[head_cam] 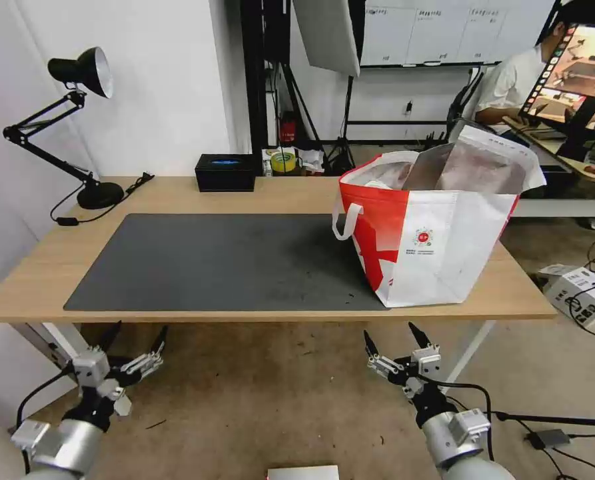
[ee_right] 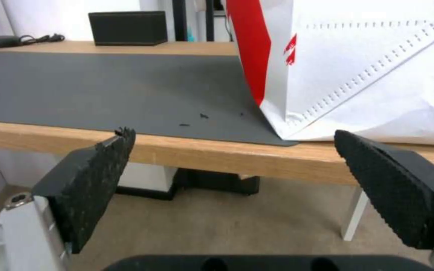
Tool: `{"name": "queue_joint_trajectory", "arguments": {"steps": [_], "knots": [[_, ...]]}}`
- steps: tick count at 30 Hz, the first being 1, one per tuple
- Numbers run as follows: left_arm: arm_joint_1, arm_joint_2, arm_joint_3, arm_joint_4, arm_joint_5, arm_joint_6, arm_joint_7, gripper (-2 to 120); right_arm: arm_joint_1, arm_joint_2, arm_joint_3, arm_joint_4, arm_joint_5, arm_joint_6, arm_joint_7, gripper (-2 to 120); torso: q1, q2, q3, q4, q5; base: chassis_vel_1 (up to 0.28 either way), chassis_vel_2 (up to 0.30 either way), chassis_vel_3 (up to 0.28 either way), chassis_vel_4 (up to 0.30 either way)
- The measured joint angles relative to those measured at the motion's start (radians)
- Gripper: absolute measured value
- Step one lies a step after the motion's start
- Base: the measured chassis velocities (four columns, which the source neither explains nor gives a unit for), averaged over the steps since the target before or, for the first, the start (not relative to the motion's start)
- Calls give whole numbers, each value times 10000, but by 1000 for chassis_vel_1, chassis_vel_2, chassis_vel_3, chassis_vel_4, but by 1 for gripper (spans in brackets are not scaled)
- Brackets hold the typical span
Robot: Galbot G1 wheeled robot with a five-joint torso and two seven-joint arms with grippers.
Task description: Pick up the trash from the table and place it into the takeout bag.
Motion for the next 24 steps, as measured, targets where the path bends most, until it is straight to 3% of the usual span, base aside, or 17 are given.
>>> {"name": "queue_joint_trajectory", "arguments": {"steps": [6, 24], "knots": [[330, -310, -82, 201, 157, -487, 140, 100, 0, 0, 0, 0, 0, 0, 0, 100, 0, 0, 0, -1, 0, 0, 0, 0, 0], [329, -303, -86, 233, 136, -498, 93, 100, 0, 0, 0, 0, 0, 0, 0, 100, 0, 0, 0, -2, 0, 0, 0, 0, 0]]}}
